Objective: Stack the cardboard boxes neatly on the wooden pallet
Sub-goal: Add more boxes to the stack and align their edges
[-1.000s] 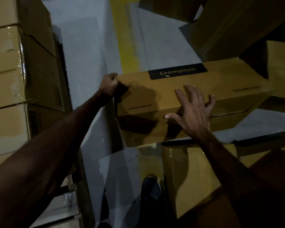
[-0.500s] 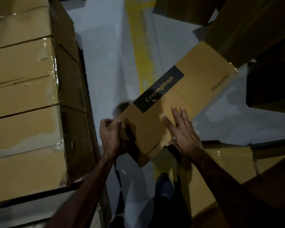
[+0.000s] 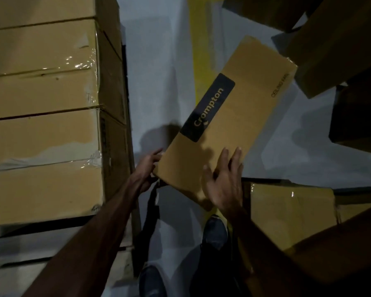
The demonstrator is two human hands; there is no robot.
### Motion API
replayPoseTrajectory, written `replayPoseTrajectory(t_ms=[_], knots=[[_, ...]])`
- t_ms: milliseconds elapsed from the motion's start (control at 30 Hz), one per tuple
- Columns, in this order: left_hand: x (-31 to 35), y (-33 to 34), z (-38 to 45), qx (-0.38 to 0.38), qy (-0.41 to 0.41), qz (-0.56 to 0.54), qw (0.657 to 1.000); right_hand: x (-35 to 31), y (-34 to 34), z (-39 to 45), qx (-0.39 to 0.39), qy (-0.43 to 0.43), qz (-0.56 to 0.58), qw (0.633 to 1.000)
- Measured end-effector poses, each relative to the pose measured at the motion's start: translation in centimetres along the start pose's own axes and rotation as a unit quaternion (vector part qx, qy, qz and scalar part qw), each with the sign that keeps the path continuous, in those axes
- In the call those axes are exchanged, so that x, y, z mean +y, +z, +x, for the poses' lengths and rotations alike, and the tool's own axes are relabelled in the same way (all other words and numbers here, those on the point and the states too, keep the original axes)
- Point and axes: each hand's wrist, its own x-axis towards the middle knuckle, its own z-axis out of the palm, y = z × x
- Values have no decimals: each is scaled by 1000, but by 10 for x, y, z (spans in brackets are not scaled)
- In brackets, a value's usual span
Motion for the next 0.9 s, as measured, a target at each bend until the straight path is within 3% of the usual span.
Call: replayPoseTrajectory(t_ms=[100,233,333,533,733,900], knots=[[1,10,-14,-89,11,68,994,18,10,-10,21,74,29,997],[0,35,-19,-113,57,172,977,58,1,-10,69,85,6,994],[-7,43,5,-118,56,176,976,84,-6,-3,81,121,31,989],[-30,40,50,-64,61,185,979,90,6,8,118,101,96,983],[-19,26,15,6,66,197,978,60,-22,-7,195,154,180,952],[9,0,-75,30,77,196,977,43,-92,-24,126,133,263,947]])
